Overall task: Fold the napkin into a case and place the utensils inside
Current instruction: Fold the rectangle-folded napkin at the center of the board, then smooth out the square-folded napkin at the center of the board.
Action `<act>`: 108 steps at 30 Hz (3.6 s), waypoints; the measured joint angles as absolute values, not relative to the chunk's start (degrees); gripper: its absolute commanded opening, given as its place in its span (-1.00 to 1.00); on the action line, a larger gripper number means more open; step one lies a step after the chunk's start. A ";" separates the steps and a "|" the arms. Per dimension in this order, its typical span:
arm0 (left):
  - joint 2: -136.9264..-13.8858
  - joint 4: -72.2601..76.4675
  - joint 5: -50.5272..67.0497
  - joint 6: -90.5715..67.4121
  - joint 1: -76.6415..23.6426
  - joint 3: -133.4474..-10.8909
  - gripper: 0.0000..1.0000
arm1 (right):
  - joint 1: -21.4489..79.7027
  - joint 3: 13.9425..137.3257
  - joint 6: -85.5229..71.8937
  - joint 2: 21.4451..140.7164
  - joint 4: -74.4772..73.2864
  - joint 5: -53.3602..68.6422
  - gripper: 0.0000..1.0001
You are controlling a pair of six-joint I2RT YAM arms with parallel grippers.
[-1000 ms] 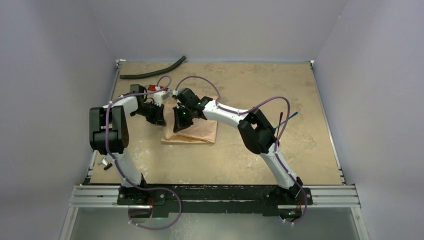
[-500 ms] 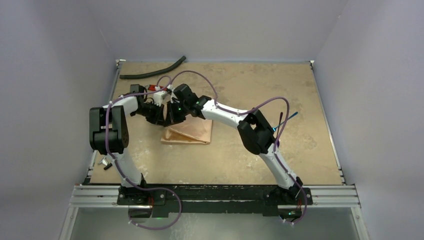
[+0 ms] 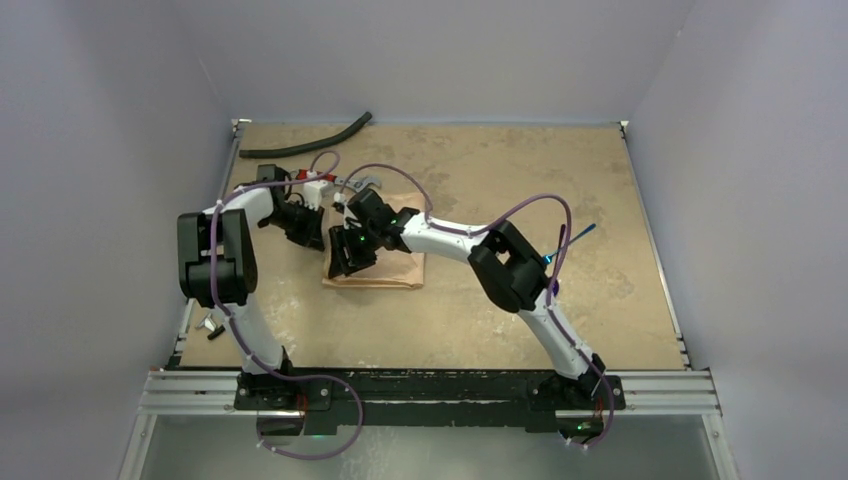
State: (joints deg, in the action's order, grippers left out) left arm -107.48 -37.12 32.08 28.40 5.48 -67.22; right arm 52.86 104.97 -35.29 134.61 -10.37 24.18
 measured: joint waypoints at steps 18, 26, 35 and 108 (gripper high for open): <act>-108.38 -49.63 30.39 31.62 11.38 -78.48 -0.66 | 34.96 108.49 -34.09 120.14 -12.84 20.25 -0.80; -102.89 -52.01 32.40 33.76 -0.27 -74.13 -0.66 | 32.01 107.31 -31.53 128.60 -13.93 20.99 -1.00; -102.85 -48.97 30.57 35.07 -3.77 -67.44 -0.74 | 30.46 106.32 -31.09 136.51 -13.08 23.92 -1.00; -97.91 -38.17 16.64 41.85 -11.40 -58.59 -0.79 | 46.96 53.87 -39.70 111.44 24.05 40.60 -1.00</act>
State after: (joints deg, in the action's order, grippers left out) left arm -97.91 -38.17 16.64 41.85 -11.40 -58.59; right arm 46.96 53.87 -39.70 111.44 24.05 40.60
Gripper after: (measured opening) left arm 0.105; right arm 0.005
